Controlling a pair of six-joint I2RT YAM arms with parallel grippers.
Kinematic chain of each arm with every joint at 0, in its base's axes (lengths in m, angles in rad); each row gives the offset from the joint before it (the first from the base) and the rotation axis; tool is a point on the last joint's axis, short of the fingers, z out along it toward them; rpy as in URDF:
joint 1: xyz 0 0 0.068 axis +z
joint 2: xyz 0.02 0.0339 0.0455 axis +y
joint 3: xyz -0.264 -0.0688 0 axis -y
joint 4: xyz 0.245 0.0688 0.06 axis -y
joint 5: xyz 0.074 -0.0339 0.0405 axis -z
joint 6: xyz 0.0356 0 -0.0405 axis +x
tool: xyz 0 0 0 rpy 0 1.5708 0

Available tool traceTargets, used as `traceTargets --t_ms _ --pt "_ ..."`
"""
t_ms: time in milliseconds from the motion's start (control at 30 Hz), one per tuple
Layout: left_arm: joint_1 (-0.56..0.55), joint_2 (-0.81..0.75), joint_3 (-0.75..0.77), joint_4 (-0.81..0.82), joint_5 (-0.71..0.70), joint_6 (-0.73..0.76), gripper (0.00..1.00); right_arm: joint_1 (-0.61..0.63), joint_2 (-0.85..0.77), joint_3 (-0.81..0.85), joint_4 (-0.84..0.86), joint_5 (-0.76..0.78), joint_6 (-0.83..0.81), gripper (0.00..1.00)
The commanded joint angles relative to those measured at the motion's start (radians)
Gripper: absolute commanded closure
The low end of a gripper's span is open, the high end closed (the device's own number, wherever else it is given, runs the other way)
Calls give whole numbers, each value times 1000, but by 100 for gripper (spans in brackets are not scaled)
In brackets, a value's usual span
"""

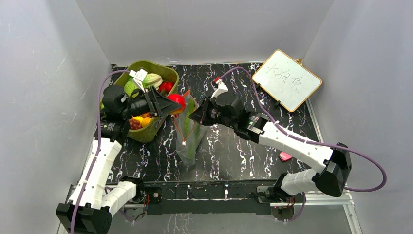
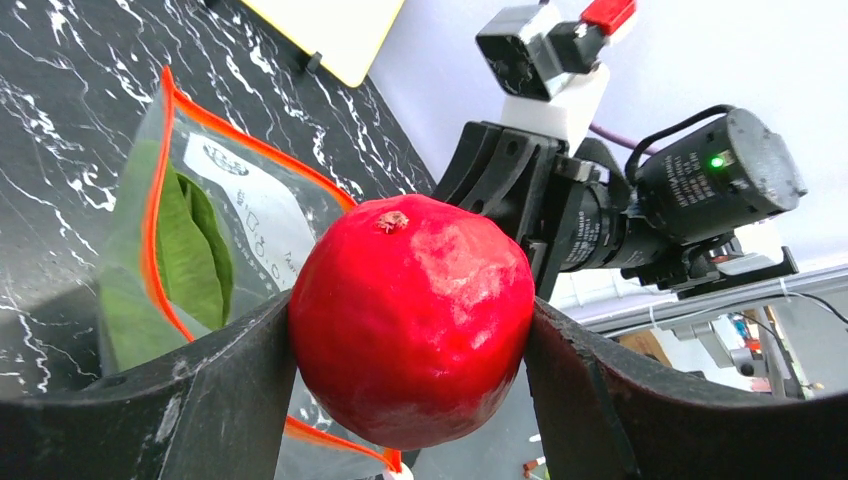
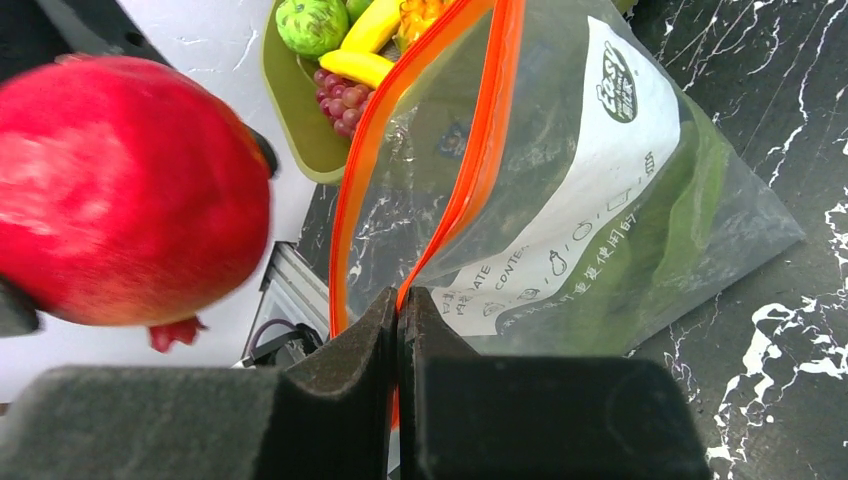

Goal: Place the food in the zip-top bag and seal the zipper
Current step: Place the fake fruit in the zipper food storage bag, then pick up the fake vegetable from the bin.

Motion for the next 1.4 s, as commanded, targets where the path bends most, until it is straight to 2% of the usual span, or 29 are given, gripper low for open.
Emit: traceTargets --t_ms 0,133,300,500,667,967,1267,1367 --pt "-51 8 -52 79 -21 -64 50 6 -27 51 109 -10 -6 100" --pt "-58 51 -60 22 -86 -26 48 6 -44 39 115 -15 -23 100" --pt "-69 97 -73 20 -91 -31 40 6 -60 16 133 -34 -32 100" --pt "-89 91 -50 -54 -153 21 19 6 -73 6 146 -48 -38 100" --pt "-93 87 -10 -127 -190 50 9 6 -78 6 148 -39 -40 100" --pt "-93 56 97 -294 -309 141 6 6 -93 -14 110 -4 -30 100" --pt "-93 97 292 -522 -618 318 4 5 -136 1 64 -11 -64 100" --pt "-94 127 316 -550 -751 377 2 6 -150 1 35 3 -75 100"
